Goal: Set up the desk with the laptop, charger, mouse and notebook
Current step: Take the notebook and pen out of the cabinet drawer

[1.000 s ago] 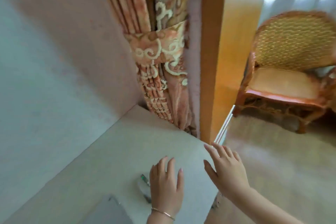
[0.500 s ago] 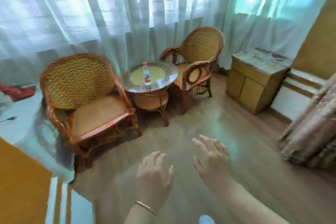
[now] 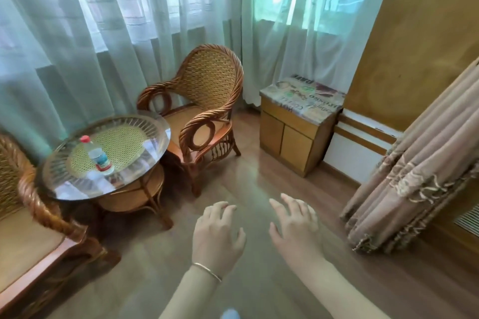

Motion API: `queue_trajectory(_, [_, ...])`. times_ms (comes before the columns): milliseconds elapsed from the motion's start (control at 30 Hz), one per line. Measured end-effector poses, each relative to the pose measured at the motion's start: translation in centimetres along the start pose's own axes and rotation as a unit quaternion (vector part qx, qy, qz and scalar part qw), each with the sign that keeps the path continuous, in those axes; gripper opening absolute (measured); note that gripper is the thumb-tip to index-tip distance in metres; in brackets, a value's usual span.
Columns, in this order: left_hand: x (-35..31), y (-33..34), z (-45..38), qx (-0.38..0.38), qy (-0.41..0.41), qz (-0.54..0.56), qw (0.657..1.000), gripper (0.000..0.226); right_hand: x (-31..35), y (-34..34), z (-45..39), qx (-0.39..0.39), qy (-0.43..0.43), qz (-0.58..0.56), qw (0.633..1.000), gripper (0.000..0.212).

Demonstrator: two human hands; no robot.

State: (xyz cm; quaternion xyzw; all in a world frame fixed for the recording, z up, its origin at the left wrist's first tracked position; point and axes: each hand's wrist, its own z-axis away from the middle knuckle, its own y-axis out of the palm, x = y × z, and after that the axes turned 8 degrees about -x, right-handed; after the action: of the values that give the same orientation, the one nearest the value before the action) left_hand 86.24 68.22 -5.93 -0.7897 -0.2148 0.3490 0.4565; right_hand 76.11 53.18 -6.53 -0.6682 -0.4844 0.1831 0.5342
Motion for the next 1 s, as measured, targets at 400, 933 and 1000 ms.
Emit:
queue_trajectory(400, [4.7,16.4,-37.8,0.057,0.071,0.0,0.996,0.044,-9.4,13.8,-31.6,0.02,0.142,0.057,0.988,0.049])
queue_trajectory(933, [4.6,37.9,-72.5,0.202,0.095,0.022,0.974,0.044,-24.6,32.0,-62.6,0.082,0.298,-0.002,0.951,0.048])
queue_trajectory(1000, [4.5,41.3,-75.3,0.248,0.023,0.079,0.965,0.038,-25.7,34.7,-64.7,0.067,0.345,-0.069,0.934,0.042])
